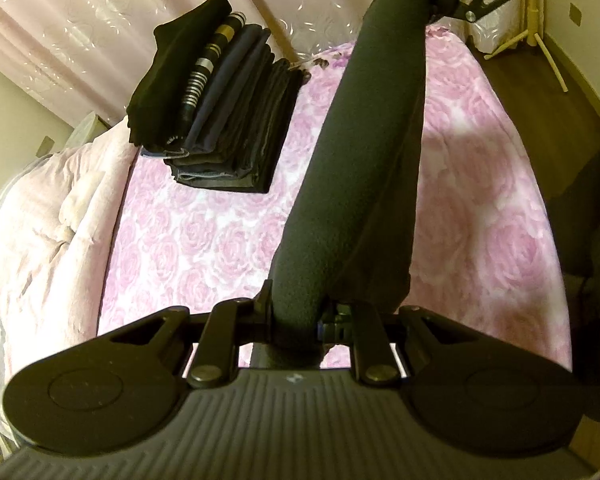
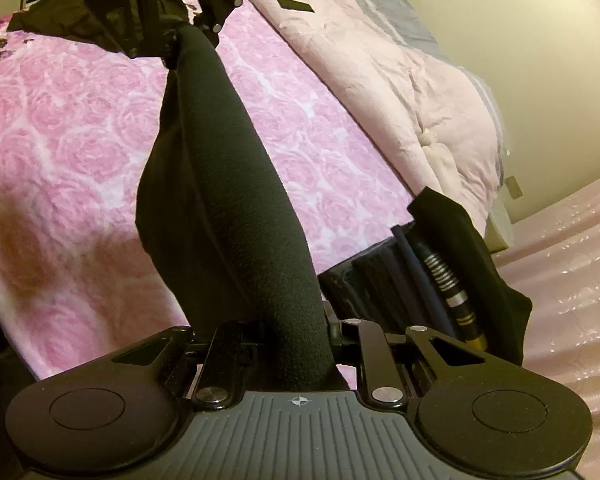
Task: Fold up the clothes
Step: 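Lift the folded shirt with both grippers and carry it toward the clothes stack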
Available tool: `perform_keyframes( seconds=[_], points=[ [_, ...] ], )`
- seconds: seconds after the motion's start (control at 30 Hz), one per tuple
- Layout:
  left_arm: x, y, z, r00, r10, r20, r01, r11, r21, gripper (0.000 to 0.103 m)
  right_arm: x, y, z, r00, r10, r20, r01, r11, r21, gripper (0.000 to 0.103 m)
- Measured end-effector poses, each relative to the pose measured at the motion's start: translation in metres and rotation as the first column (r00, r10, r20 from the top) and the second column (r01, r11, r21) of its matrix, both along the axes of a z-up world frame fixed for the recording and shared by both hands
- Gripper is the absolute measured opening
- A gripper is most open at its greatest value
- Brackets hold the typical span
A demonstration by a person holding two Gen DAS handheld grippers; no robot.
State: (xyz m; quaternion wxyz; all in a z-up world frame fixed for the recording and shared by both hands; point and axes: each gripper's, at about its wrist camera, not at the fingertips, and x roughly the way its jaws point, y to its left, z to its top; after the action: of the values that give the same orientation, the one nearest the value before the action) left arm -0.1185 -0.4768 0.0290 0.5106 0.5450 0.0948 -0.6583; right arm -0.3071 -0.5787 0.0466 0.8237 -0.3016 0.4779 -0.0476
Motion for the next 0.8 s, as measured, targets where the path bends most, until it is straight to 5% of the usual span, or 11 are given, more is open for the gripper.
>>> perform_keyframes(
  seconds=[0.17,0.5,0.8],
  points=[
    [-0.014,-0.041,-0.003,1.000,0.019,0.010,-0.019,1.000,0.006,0.016,-0.010,-0.047,-0.004,0.999,0.038,-0.001,-0.038,0.999,0.025,0.018],
    [-0.067,-0.150,-0.007,0.978,0.203,-0.056,-0.198,0.976,0.090,0.015,-0.039,-0.192,-0.001,0.969,0.242,-0.048,-0.234,0.963,0.133,0.018],
    [-0.079,-0.224,0.038,0.989,0.146,0.000,-0.146,0.989,0.038,0.015,-0.049,-0.265,0.041,0.974,0.228,0.008,-0.228,0.969,0.095,0.018]
  ],
)
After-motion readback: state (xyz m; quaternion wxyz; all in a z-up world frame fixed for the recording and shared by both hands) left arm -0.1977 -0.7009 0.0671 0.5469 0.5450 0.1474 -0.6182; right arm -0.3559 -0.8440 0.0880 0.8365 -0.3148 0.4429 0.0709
